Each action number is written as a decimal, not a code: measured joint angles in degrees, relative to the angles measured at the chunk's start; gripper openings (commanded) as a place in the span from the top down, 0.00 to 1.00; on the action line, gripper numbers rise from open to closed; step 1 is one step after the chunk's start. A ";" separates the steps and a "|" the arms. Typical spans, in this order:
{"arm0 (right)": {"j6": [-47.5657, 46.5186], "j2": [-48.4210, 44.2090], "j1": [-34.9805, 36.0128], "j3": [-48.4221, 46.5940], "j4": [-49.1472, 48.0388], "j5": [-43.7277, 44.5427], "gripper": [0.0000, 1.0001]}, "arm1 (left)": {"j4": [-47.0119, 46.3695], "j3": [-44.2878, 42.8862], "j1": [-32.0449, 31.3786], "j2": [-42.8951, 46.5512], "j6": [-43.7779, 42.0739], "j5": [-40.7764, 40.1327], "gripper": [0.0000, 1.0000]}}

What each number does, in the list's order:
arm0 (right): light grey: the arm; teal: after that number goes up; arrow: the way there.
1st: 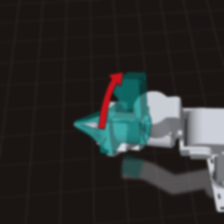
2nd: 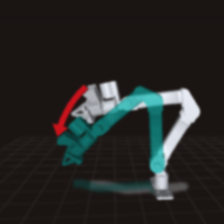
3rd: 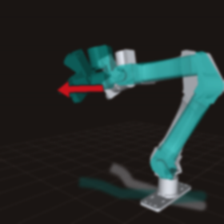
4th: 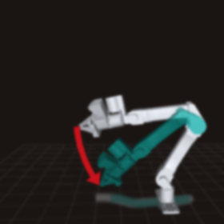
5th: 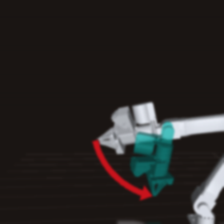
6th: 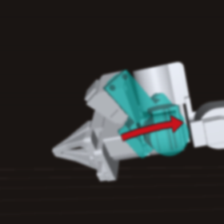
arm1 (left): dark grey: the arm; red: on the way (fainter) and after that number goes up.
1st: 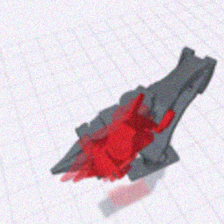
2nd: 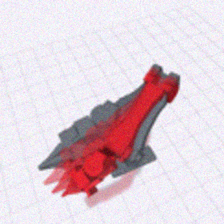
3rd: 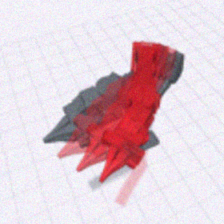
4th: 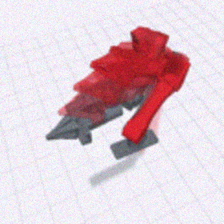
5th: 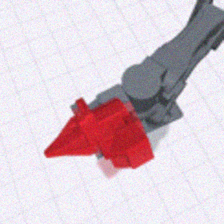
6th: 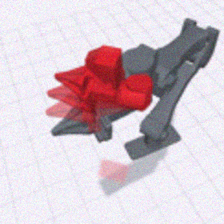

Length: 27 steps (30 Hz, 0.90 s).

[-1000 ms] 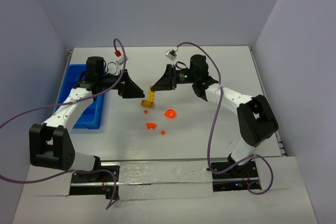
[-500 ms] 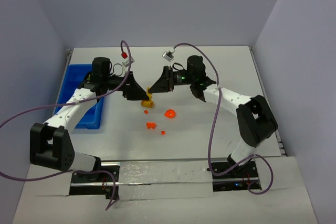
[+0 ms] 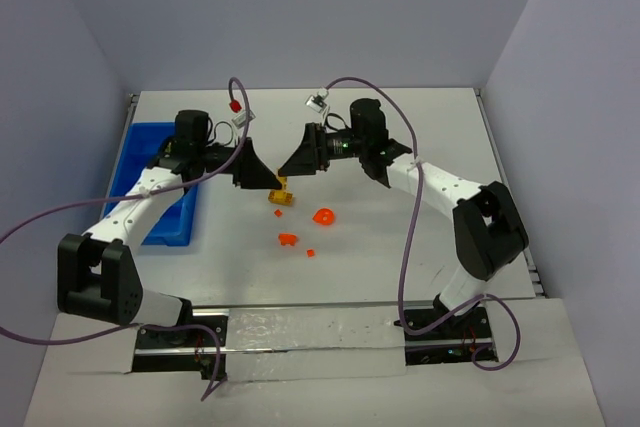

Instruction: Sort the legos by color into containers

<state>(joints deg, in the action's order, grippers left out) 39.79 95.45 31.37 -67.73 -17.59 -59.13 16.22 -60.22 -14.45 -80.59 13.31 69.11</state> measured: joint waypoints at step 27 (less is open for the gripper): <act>-42.85 -11.33 -17.06 -4.43 43.06 27.79 0.00 | 15.46 0.50 33.63 -1.75 -27.23 -60.45 0.75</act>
<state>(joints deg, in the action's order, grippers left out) -3.06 84.12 14.31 -72.15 25.47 -31.34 31.68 -59.72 19.18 -82.34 -13.92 8.66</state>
